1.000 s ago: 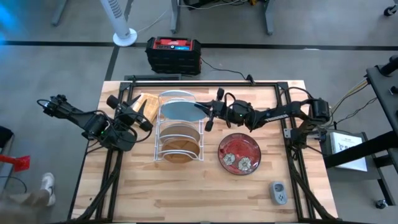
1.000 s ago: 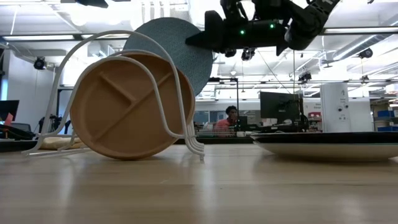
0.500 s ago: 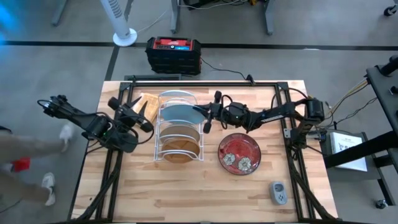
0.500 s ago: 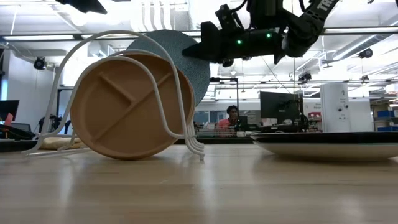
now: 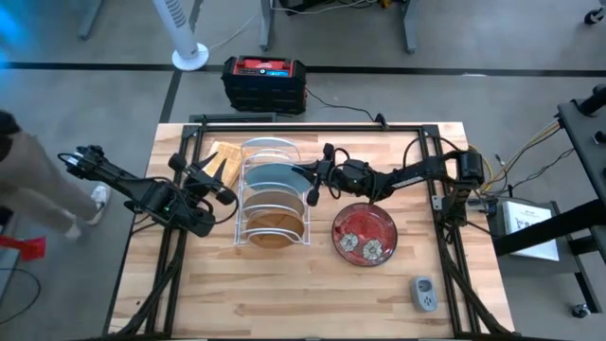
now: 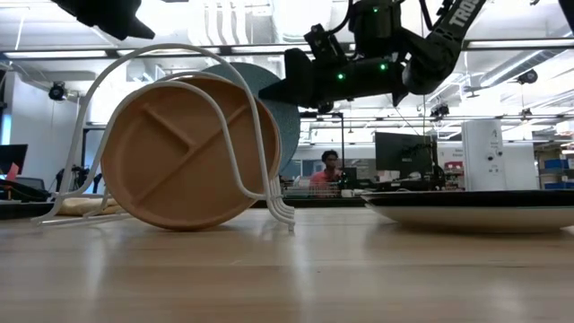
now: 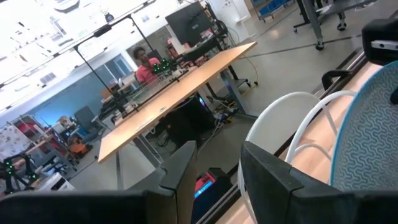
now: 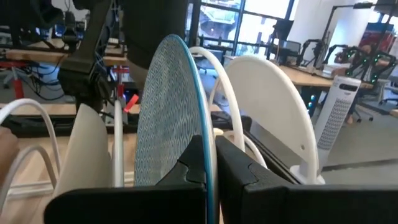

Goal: Sort dishes
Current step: Put the blue plate into the dishwasher rack

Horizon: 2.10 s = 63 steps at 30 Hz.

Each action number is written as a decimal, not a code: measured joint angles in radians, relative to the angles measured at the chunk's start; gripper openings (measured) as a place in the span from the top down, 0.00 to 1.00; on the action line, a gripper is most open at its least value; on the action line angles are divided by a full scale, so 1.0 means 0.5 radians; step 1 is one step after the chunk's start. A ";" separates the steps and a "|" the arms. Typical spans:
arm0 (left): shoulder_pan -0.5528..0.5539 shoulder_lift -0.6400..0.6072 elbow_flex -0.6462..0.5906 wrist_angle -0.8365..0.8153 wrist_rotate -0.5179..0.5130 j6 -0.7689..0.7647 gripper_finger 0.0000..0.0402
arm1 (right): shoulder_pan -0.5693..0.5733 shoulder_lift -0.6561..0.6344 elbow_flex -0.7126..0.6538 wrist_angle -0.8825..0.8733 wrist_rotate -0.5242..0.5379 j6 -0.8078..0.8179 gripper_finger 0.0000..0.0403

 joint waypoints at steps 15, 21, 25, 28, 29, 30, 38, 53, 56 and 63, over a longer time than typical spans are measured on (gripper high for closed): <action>0.000 0.003 0.029 0.002 0.000 0.006 0.71 | 0.000 0.098 0.000 -0.006 0.000 0.044 1.00; 0.001 0.003 0.027 0.007 0.000 0.006 0.71 | 0.001 0.108 0.000 -0.010 0.001 0.057 1.00; 0.000 0.004 0.025 0.008 0.000 0.006 0.71 | 0.001 0.129 0.000 0.001 0.001 0.066 1.00; 0.000 0.004 0.024 0.008 0.000 0.002 0.71 | 0.001 0.150 0.002 0.013 0.001 0.068 1.00; 0.000 0.004 0.023 0.008 0.000 0.001 0.71 | 0.001 0.155 0.002 0.012 0.001 0.071 1.00; 0.000 0.004 0.023 0.008 0.000 -0.001 0.71 | 0.001 0.160 0.002 0.011 0.001 0.070 1.00; 0.001 0.004 0.022 0.008 0.000 -0.008 0.71 | 0.000 0.149 0.002 -0.013 0.007 0.063 0.91; 0.000 0.004 0.022 0.008 0.011 -0.009 0.71 | 0.001 0.148 0.002 0.000 0.006 0.057 0.75; 0.001 0.004 0.022 0.007 0.045 -0.009 0.71 | 0.001 0.147 0.002 0.000 0.006 0.058 0.71; 0.000 0.005 0.022 0.007 0.057 -0.007 0.71 | 0.002 0.147 0.001 -0.001 -0.001 0.060 0.59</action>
